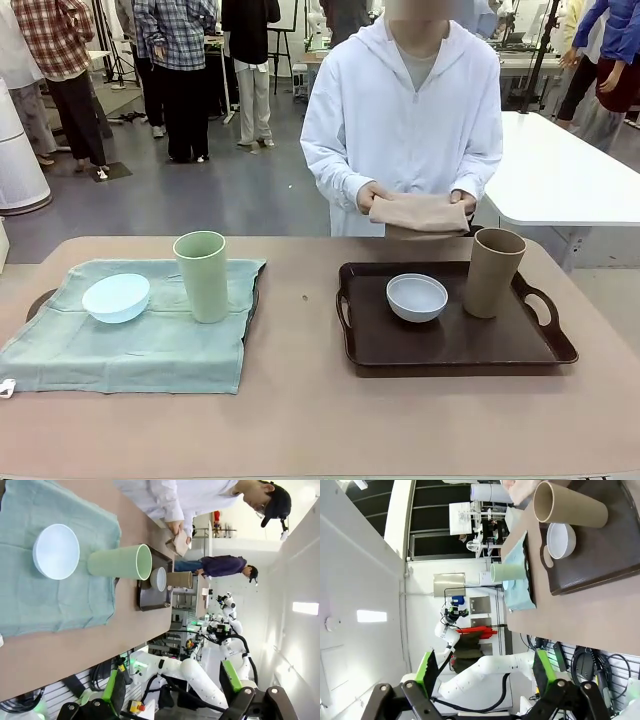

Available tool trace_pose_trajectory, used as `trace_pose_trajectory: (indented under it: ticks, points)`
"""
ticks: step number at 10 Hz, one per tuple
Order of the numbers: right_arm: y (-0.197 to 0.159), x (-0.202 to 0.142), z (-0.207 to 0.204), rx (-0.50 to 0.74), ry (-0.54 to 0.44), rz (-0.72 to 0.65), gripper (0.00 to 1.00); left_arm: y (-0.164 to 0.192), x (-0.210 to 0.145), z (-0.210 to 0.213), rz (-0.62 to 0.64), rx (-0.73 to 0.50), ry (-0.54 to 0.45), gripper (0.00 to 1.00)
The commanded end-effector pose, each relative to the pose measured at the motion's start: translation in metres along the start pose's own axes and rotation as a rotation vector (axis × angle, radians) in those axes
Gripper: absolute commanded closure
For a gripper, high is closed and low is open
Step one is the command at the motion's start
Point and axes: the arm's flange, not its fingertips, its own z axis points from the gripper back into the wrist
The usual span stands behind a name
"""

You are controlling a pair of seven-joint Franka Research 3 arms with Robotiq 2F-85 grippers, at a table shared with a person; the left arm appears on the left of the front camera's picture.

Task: Set up a tray with a mat and arrange the tableware.
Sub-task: Pick up the Picnic Bowl and Reusable plastic cup from the Handle tray in front of the human's position and hold them in the air.

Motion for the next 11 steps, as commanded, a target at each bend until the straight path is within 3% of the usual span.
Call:
trace_pose_trajectory:
  ticks: [1, 11]
  points:
    - [0.0024, 0.0012, -0.0027, -0.004, 0.005, 0.005, 0.0, 0.002, -0.0009, 0.001, -0.004, -0.013, -0.005, 0.0]
    - [0.0024, 0.0012, -0.0027, -0.004, 0.005, 0.005, 0.0, 0.002, -0.0009, 0.001, -0.004, -0.013, -0.005, 0.0]
